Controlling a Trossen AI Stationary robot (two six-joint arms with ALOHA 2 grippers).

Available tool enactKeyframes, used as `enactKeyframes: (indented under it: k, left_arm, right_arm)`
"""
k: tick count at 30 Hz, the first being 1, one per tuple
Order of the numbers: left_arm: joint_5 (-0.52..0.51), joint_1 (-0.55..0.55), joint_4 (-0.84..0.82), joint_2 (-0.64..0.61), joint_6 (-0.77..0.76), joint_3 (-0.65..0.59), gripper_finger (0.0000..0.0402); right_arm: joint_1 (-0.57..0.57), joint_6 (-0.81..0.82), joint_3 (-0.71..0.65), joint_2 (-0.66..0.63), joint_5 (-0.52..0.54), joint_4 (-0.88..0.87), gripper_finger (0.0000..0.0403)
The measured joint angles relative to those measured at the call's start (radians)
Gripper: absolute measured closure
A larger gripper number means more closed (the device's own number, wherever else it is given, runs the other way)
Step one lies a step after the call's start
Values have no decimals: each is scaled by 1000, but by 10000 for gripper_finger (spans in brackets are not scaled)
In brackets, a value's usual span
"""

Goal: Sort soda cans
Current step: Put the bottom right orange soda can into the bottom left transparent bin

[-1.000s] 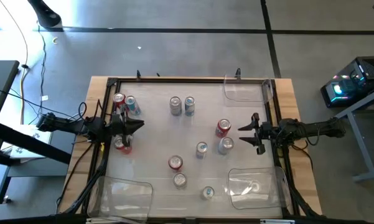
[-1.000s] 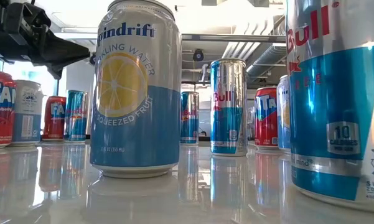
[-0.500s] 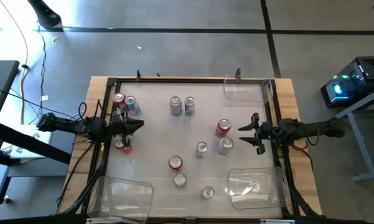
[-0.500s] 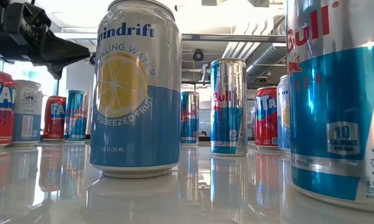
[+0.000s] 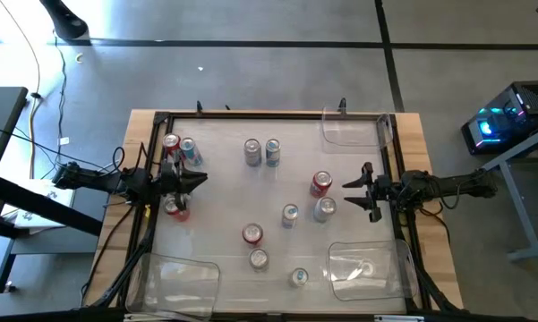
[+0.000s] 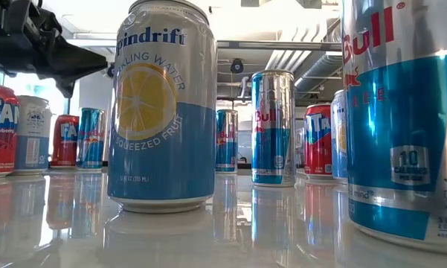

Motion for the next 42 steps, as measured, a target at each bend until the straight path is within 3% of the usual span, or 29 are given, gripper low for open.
enactKeyframes:
  k: [5,7,10,13,18,23,27,33,35,38,42]
  left_arm:
    - [-24,5,40,1,-38,0,357]
    - [13,3,104,1,-45,0,357]
    - [113,-12,265,3,21,0,357]
    - [137,-43,484,54,157,1,357]
    - [26,-79,712,289,315,25,358]
    - [-104,-74,732,614,329,188,358]
    - [-217,-73,595,826,356,387,357]
    - [-366,-73,-6,1021,223,783,322]
    - [-356,-73,-184,1077,159,913,302]
    - [-257,-74,-421,1154,111,1075,269]
    - [-122,-101,-522,1240,123,1182,227]
  right_arm:
    - [0,0,0,0,0,0,224]
    - [0,0,0,0,0,0,224]
    - [0,0,0,0,0,0,224]
    - [0,0,0,0,0,0,224]
    - [0,0,0,0,0,0,224]
    - [0,0,0,0,0,0,224]
    - [0,0,0,0,0,0,224]
    - [0,0,0,0,0,0,224]
    - [0,0,0,0,0,0,224]
    - [0,0,0,0,0,0,224]
    - [0,0,0,0,0,0,224]
